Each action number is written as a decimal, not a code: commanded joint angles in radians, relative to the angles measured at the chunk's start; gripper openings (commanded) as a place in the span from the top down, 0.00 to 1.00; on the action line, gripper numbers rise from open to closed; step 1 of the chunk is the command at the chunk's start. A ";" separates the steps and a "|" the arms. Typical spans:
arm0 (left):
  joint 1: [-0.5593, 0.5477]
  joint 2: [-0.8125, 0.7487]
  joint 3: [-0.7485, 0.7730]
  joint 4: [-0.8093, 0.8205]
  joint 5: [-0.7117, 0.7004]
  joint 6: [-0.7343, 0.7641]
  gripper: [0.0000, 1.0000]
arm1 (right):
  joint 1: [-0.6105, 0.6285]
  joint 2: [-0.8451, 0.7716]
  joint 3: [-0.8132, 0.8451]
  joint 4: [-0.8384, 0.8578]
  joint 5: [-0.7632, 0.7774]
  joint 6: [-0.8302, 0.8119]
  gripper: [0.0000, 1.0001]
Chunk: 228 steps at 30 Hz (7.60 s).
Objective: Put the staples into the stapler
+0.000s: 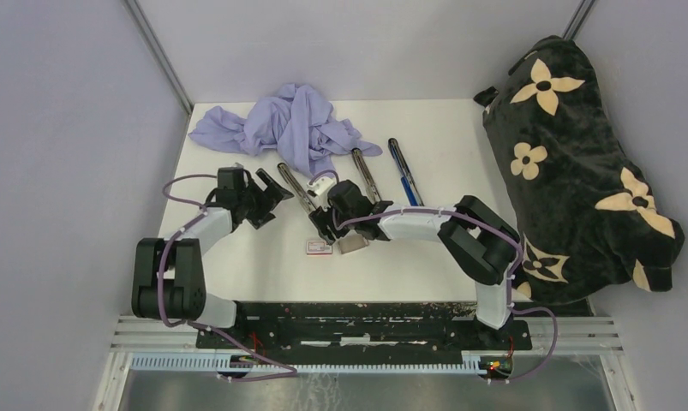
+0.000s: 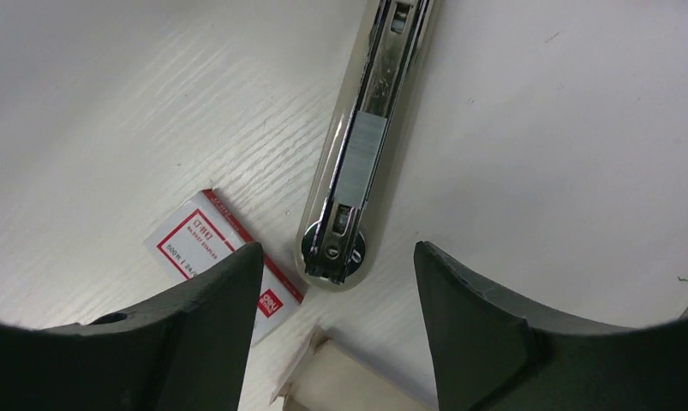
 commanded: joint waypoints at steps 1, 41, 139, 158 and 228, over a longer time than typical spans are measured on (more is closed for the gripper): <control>0.007 0.045 0.005 0.147 0.010 -0.076 0.04 | 0.003 0.037 0.065 0.078 0.033 -0.034 0.31; -0.024 0.259 -0.170 1.157 0.018 -0.133 0.27 | -0.017 0.037 -0.005 0.108 -0.034 -0.163 0.99; -0.267 -0.292 -0.301 0.302 -0.473 -0.089 0.06 | -0.050 0.035 0.115 0.106 -0.160 -0.216 0.40; -0.213 -0.294 -0.282 0.250 -0.392 -0.102 0.06 | -0.049 0.170 0.241 0.033 -0.145 -0.232 0.73; -0.236 -0.256 -0.041 0.212 -0.138 -0.108 0.06 | -0.242 -0.200 -0.001 -0.203 0.239 0.031 0.26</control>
